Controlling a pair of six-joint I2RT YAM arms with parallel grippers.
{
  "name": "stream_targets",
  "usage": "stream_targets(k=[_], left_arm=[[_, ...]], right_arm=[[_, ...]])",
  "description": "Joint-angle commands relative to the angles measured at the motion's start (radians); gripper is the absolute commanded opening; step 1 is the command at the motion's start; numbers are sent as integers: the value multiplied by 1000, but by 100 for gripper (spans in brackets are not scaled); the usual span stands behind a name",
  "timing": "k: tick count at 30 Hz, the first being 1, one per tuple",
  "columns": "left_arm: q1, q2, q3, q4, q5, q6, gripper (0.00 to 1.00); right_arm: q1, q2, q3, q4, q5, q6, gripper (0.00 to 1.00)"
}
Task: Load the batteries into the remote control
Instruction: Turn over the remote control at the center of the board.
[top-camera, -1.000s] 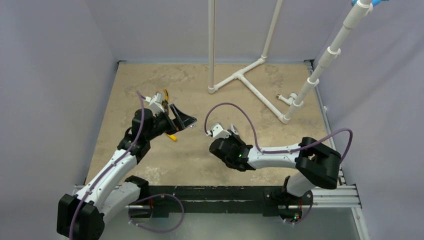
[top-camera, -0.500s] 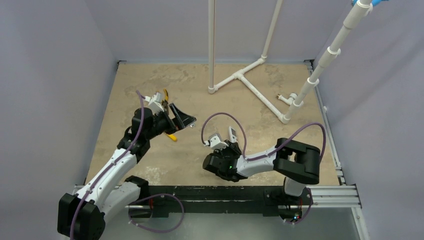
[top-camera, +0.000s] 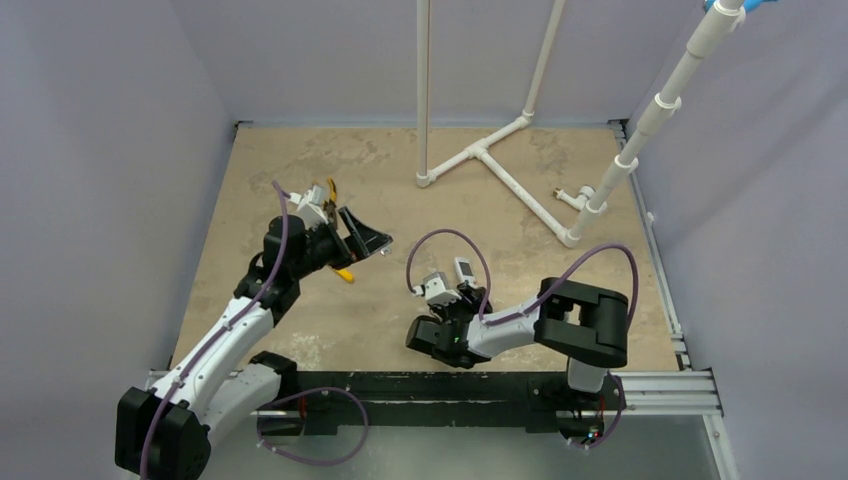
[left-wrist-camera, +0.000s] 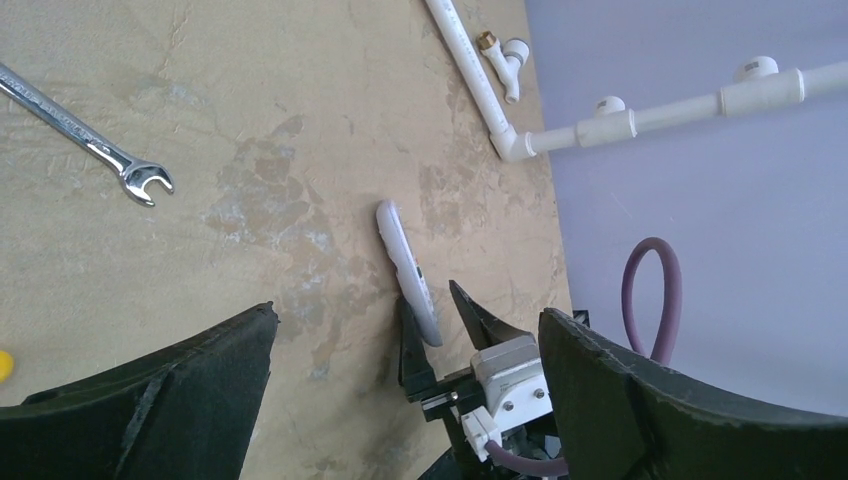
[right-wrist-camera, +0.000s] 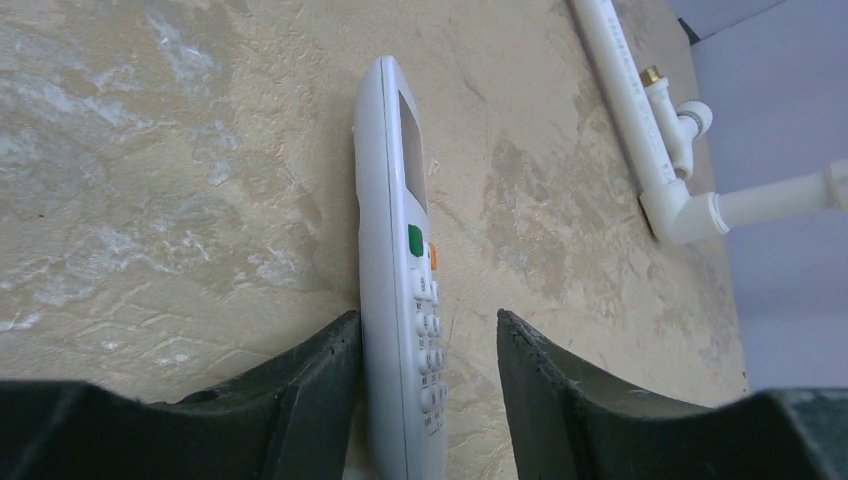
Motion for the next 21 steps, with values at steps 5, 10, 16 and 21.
stream_targets(k=[5, 10, 16, 21], left_arm=[[37, -48, 32, -48, -24, 32, 100], [51, -99, 31, -97, -75, 54, 100], [51, -139, 56, -196, -146, 128, 100], [51, -188, 92, -295, -219, 193, 100]], right_arm=[[9, -112, -65, 182, -215, -57, 58], [7, -213, -118, 370, -377, -124, 66], [-70, -317, -97, 435, -510, -223, 69], [-352, -467, -119, 438, -880, -205, 71]])
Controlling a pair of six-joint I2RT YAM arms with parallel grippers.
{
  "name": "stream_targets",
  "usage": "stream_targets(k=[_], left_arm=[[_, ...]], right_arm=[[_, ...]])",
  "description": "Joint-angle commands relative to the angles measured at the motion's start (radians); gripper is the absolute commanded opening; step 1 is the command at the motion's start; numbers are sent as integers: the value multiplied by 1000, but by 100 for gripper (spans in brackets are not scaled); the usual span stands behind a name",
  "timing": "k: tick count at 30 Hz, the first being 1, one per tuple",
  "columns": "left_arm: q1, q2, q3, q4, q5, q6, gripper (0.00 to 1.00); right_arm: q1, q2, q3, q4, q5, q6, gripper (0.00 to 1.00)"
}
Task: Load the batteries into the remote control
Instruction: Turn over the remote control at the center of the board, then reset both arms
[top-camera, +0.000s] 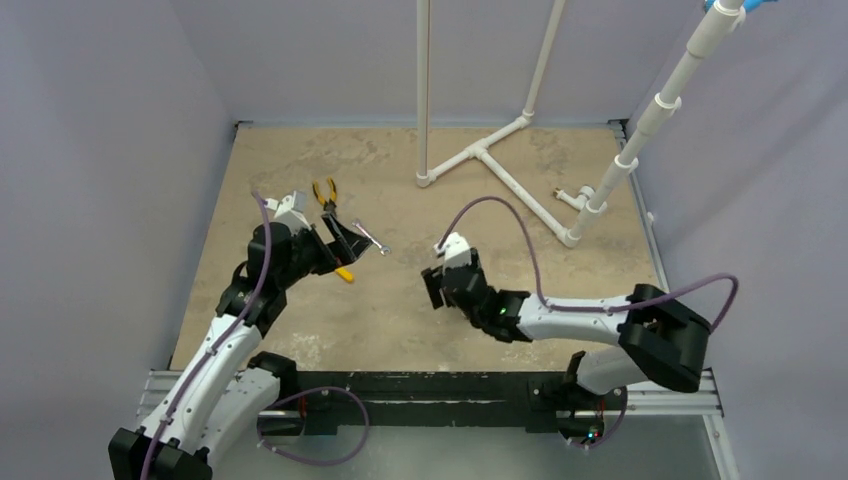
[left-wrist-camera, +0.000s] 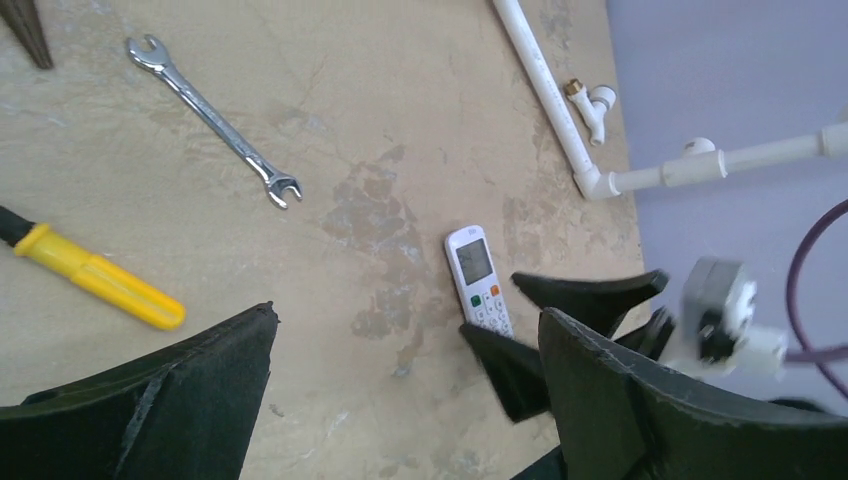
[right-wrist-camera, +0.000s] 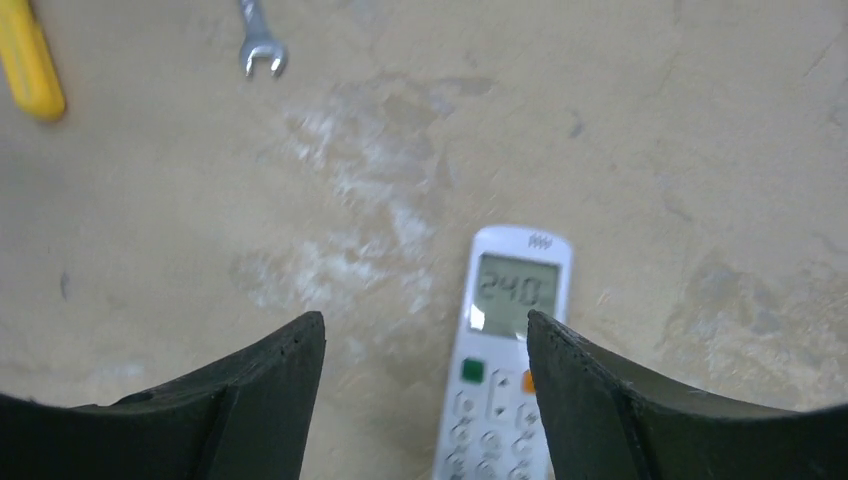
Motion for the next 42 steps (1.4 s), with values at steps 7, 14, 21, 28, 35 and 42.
stream_targets(k=[7, 14, 21, 28, 35, 42], left_arm=[[7, -168, 82, -182, -191, 141, 100], [7, -196, 47, -198, -251, 113, 100], [7, -232, 22, -196, -288, 110, 100], [7, -284, -17, -191, -312, 104, 100], [7, -318, -28, -189, -325, 96, 100], [7, -284, 3, -218, -351, 102, 100]], right_arm=[[-666, -291, -128, 98, -698, 207, 71], [-729, -363, -218, 55, -632, 204, 71], [-730, -418, -259, 48, -551, 177, 73], [-729, -420, -267, 53, -521, 176, 73], [-729, -540, -397, 260, -529, 152, 88], [-730, -569, -377, 198, -531, 91, 95]])
